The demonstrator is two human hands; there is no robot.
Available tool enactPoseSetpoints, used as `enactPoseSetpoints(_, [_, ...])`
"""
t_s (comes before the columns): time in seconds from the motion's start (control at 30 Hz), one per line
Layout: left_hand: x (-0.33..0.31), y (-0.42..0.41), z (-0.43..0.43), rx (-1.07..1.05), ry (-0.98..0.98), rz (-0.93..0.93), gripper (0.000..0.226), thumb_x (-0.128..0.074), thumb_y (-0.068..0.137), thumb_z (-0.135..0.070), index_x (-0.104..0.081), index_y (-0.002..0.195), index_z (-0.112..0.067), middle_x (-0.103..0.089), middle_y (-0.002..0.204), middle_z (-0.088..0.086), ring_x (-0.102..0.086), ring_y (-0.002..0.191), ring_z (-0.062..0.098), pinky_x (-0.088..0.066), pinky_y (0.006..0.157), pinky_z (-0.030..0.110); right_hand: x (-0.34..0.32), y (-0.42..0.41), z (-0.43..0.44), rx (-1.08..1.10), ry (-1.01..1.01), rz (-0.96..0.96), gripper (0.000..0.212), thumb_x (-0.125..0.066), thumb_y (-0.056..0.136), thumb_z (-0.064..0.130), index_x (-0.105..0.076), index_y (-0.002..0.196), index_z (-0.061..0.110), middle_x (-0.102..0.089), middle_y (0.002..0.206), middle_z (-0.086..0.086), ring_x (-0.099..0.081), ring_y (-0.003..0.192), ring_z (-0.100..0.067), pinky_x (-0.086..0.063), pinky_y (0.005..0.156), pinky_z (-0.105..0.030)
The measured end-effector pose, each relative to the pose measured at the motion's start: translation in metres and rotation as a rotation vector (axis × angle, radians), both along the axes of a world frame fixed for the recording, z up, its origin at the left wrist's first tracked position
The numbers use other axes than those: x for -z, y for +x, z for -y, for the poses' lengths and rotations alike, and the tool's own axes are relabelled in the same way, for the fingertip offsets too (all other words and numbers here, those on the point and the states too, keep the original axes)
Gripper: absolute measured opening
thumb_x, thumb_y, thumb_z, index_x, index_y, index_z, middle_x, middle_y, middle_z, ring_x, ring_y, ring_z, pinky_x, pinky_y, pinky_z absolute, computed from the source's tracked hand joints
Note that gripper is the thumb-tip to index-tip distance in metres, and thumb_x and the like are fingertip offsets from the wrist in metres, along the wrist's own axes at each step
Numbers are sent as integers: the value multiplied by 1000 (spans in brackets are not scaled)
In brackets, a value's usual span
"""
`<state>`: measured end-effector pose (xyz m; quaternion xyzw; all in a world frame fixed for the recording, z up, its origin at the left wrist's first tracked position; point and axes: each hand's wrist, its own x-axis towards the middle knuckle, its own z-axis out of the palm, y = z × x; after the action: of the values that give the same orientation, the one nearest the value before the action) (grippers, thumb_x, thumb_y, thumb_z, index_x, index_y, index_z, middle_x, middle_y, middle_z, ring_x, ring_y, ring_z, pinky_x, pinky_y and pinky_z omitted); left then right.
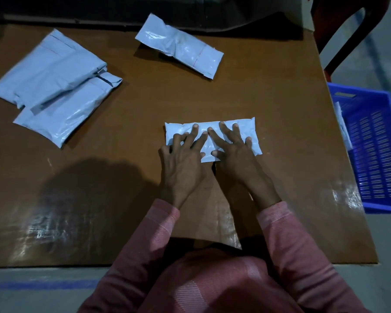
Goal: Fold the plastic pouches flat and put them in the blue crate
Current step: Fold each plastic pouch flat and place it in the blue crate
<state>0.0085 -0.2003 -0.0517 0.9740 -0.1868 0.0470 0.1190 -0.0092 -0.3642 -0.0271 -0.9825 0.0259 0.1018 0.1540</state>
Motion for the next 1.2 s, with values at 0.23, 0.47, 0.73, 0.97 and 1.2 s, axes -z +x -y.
enactPoseSetpoints(0.23, [6,-8,-7,43,-54,-18,56,-45,104,-34,-32,158,-38,-18,170,-11,-32,147,20,-35,97,43,-11,-12,-7,68,42,94,59,-59,101,23,-37,156,22,-24,166,-6,-12,156,-30,-12,123,-54])
enactPoseSetpoints(0.47, [-2,-13,-6,114,-89,-69,71,-60,89,-16,-40,157,-22,-25,169,4,-24,155,29,-30,112,46,-16,-31,-23,-10,-66,12,58,-51,97,14,-37,153,14,-29,164,-7,-25,150,-39,-42,105,-48])
enactPoseSetpoints(0.73, [-7,-12,-13,182,-194,-193,80,-60,89,-4,-33,160,-26,-15,172,2,-1,160,23,-11,126,42,-58,-39,-26,17,-101,-117,51,-43,104,22,-37,154,16,-29,164,-8,-30,148,-34,-39,108,-42])
enactPoseSetpoints(0.97, [-11,-28,-21,269,-182,-32,75,-69,77,5,-50,149,-5,-38,162,14,-25,155,32,-21,127,46,-65,-65,-40,92,-190,-51,34,-40,103,21,-57,131,13,-59,117,-9,-58,102,-28,-22,53,-23])
enactPoseSetpoints(1.2, [-7,-45,-18,209,-268,102,51,-45,82,-7,-67,126,8,-65,133,24,-58,131,41,-47,109,52,-65,-53,-39,81,-159,176,46,-56,79,3,-66,124,4,-65,123,-16,-62,109,-36,-44,74,-31])
